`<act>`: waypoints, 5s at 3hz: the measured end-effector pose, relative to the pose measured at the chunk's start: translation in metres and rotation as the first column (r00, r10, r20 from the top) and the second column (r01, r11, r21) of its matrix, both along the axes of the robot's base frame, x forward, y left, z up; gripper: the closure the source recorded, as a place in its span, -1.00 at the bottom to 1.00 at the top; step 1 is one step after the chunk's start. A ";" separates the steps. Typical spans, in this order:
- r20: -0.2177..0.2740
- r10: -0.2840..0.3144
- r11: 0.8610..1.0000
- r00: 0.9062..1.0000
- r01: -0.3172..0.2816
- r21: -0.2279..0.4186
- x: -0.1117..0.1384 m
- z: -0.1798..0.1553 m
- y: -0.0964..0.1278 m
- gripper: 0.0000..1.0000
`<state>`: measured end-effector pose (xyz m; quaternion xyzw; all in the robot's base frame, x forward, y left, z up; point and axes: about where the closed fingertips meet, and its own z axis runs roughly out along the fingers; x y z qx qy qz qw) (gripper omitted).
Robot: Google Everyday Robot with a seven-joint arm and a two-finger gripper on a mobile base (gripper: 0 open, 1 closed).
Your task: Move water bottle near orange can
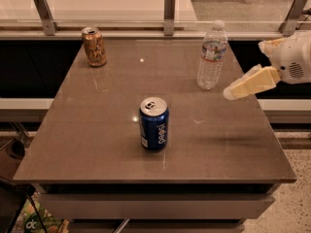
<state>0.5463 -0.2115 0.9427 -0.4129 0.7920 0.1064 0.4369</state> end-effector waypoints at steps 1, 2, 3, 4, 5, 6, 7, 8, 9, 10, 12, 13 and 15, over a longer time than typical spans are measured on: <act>0.037 -0.006 0.993 0.999 0.002 0.121 0.021 -0.015 0.013 -1.00; 0.064 -0.023 0.976 0.998 0.008 0.219 0.039 -0.029 0.019 -1.00; 0.090 -0.041 0.953 0.995 0.012 0.303 0.058 -0.043 0.024 -1.00; 0.117 -0.052 0.933 0.992 0.007 0.359 0.079 -0.052 0.029 -1.00; 0.140 -0.051 0.922 0.989 -0.007 0.387 0.097 -0.053 0.034 -1.00; 0.153 -0.058 0.915 0.987 -0.008 0.403 0.109 -0.054 0.034 -1.00; 0.162 -0.076 0.905 0.984 0.000 0.426 0.117 -0.056 0.030 -1.00; 0.166 -0.092 0.896 0.982 0.008 0.445 0.121 -0.059 0.025 -1.00; 0.176 -0.100 0.891 0.979 0.010 0.453 0.123 -0.059 0.020 -0.66; 0.175 -0.095 0.892 0.980 0.006 0.453 0.123 -0.059 0.024 -0.20; 0.175 -0.087 0.891 0.981 -0.002 0.454 0.124 -0.059 0.029 0.72; 0.175 -0.083 0.891 0.981 -0.005 0.454 0.124 -0.059 0.032 1.00; 0.220 -0.046 0.900 0.975 -0.055 0.433 0.139 -0.023 0.066 1.00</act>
Offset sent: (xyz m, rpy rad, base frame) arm 0.0611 0.0198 -0.0477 0.3470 -0.1039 -0.0391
